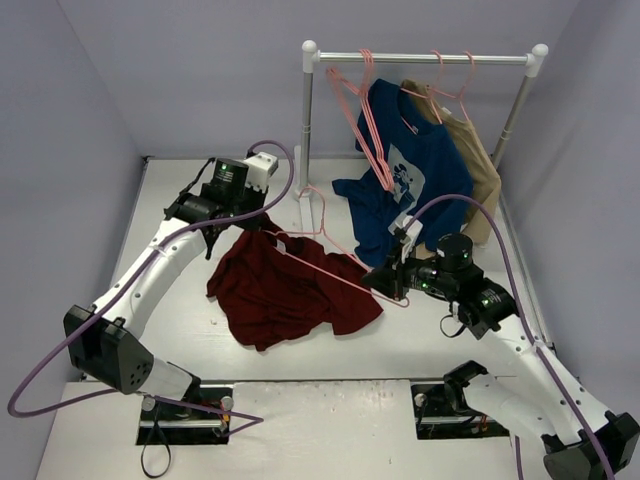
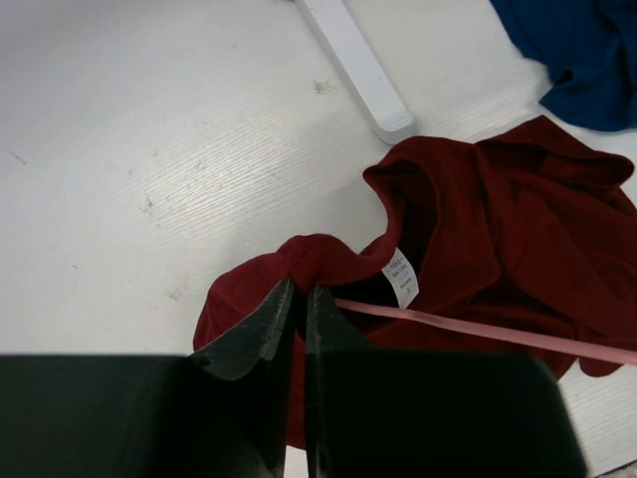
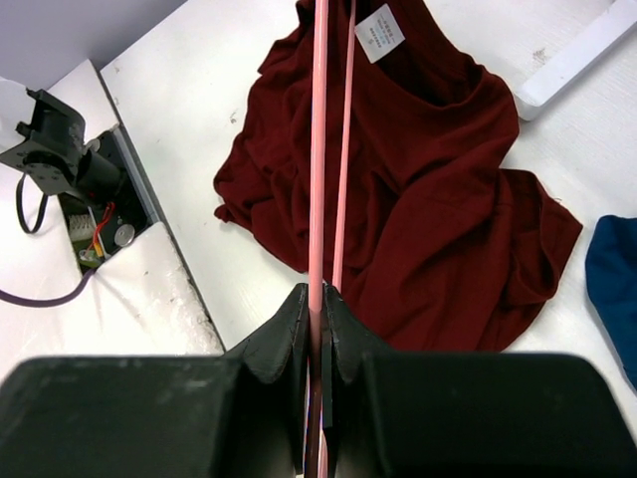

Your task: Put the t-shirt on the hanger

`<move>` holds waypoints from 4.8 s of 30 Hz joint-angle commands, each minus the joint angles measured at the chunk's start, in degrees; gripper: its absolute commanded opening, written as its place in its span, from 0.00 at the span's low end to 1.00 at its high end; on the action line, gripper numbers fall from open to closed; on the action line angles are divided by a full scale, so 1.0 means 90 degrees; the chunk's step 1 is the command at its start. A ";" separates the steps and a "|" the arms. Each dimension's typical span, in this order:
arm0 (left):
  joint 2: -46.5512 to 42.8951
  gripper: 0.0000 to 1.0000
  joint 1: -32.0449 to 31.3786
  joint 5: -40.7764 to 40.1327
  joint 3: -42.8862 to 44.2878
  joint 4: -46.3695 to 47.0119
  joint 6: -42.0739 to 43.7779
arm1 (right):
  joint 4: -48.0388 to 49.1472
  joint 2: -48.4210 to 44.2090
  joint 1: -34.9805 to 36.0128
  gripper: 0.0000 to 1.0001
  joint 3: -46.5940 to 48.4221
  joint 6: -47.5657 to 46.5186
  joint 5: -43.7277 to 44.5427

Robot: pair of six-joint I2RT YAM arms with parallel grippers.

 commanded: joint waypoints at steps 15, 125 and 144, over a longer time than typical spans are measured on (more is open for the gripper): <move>-0.0085 0.00 0.0033 0.1578 0.3022 -0.0906 0.0914 | 0.1586 0.1048 0.0034 0.00 0.2114 0.0063 -0.0867; 0.0450 0.08 -0.1451 0.2353 0.5099 -0.0512 0.1182 | 0.5019 0.0804 -0.0190 0.00 0.0739 0.1693 -0.1134; -0.0496 0.48 -0.0542 0.2376 0.4240 -0.0954 0.1738 | 0.5009 0.0936 -0.0195 0.00 0.0607 0.1653 -0.1306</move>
